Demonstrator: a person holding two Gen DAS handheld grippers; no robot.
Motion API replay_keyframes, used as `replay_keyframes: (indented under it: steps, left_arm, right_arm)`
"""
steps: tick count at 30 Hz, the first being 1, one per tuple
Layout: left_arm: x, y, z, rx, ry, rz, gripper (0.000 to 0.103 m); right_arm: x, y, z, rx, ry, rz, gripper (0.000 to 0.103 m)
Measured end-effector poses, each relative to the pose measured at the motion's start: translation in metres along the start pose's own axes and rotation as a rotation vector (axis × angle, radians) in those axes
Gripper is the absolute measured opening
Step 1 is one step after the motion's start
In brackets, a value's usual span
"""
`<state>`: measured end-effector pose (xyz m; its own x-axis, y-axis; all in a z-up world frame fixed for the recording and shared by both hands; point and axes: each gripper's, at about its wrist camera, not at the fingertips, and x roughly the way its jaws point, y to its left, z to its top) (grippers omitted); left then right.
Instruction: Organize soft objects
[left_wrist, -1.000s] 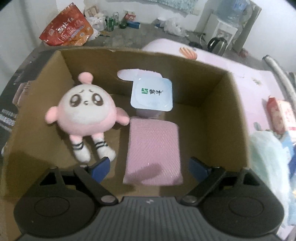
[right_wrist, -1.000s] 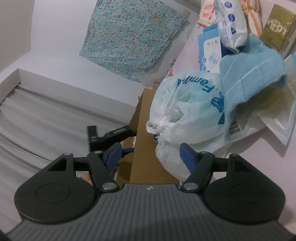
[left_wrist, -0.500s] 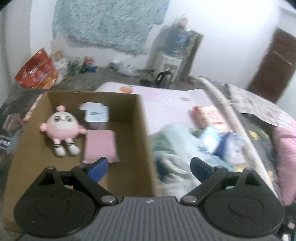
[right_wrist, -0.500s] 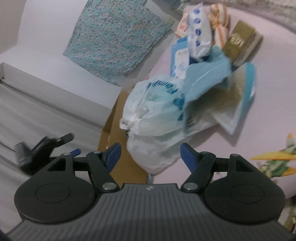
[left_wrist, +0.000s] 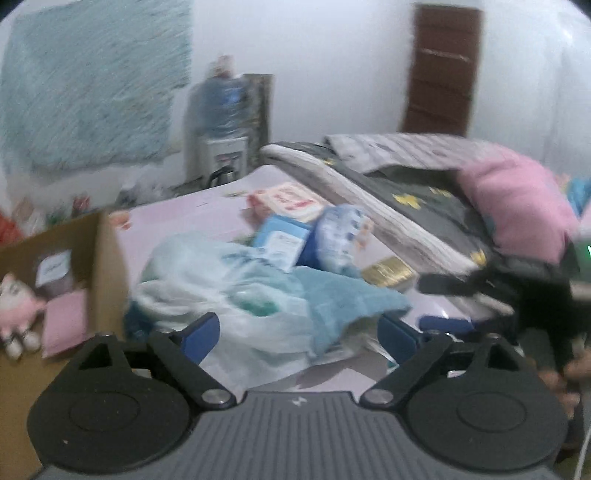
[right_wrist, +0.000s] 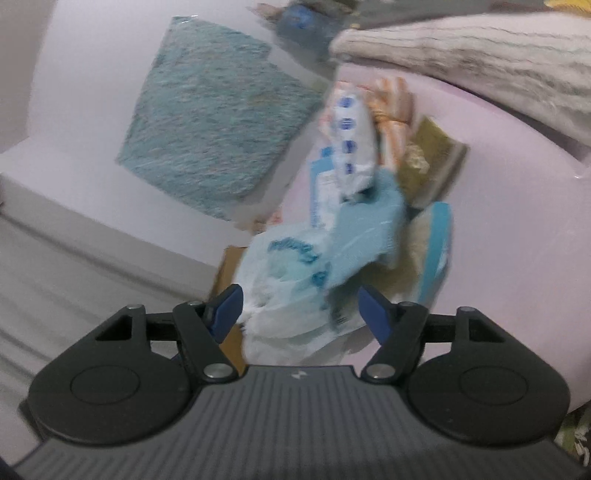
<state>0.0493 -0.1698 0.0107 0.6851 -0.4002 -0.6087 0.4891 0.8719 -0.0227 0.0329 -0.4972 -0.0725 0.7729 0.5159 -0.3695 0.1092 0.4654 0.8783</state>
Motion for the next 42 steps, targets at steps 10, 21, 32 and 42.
replay_keyframes:
  steps: [10,21,32,42]
  left_arm:
    - [0.056,-0.045,-0.011,0.161,0.078,-0.067,0.089]
    - [0.1,-0.07,-0.003,0.281,0.084,-0.056,0.088]
    - [0.141,-0.08,0.0,0.324,0.122,0.03,0.037]
    - [0.146,-0.067,0.015,0.229,0.087,0.021,0.022]
  right_arm:
    - [0.026,-0.02,0.025,0.059,-0.024,-0.058,0.046]
    - [0.02,-0.018,0.043,0.057,-0.044,-0.012,0.046]
    - [0.004,-0.037,0.037,0.108,-0.066,0.013,0.046]
    - [0.01,-0.047,0.031,0.148,-0.059,0.031,0.046]
